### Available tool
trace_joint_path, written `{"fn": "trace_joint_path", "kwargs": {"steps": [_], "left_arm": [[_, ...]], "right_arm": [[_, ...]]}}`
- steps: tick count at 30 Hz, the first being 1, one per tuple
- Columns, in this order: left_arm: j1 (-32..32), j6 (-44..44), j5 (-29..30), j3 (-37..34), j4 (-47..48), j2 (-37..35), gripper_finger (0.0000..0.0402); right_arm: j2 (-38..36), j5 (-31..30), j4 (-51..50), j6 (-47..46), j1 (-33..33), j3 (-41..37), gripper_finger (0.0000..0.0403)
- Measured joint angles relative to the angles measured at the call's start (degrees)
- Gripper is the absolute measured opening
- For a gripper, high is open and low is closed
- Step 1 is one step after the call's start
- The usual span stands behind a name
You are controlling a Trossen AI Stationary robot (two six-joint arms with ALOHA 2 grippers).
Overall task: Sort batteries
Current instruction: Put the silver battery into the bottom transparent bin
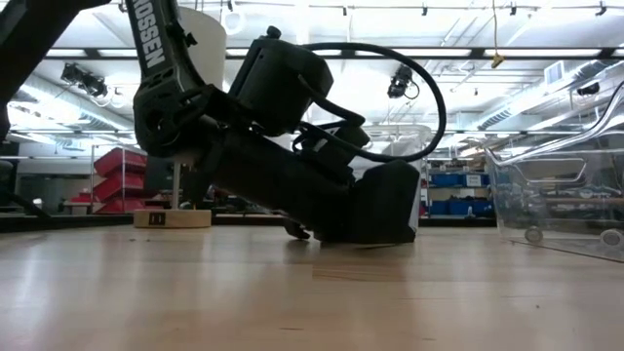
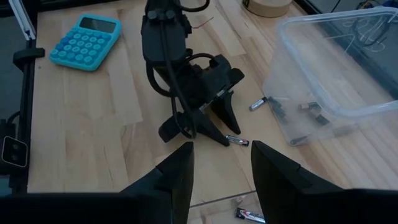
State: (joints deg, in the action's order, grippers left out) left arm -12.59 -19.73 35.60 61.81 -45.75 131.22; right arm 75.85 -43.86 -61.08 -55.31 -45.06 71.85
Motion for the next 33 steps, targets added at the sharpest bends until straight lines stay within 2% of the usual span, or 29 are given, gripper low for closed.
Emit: {"fn": "trace_joint_path", "kwargs": {"steps": [9,24,33], "left_arm": [[-0.2,0.1,0.6,0.0,0.4,0.1,0.0142],[-0.3,-0.3,1.6,-0.1,0.5,0.2,0.0028],[-1.1,-0.2,2.3,-0.1,-0.1,0.3,0.0025]], "right_arm": [[0.0,0.0,0.0,0.0,0.0,0.0,0.0146],[0.0,0.0,0.0,0.0,0.0,0.0,0.0146],[0.0,0.0,0.0,0.0,0.0,0.0,0.0146]]}}
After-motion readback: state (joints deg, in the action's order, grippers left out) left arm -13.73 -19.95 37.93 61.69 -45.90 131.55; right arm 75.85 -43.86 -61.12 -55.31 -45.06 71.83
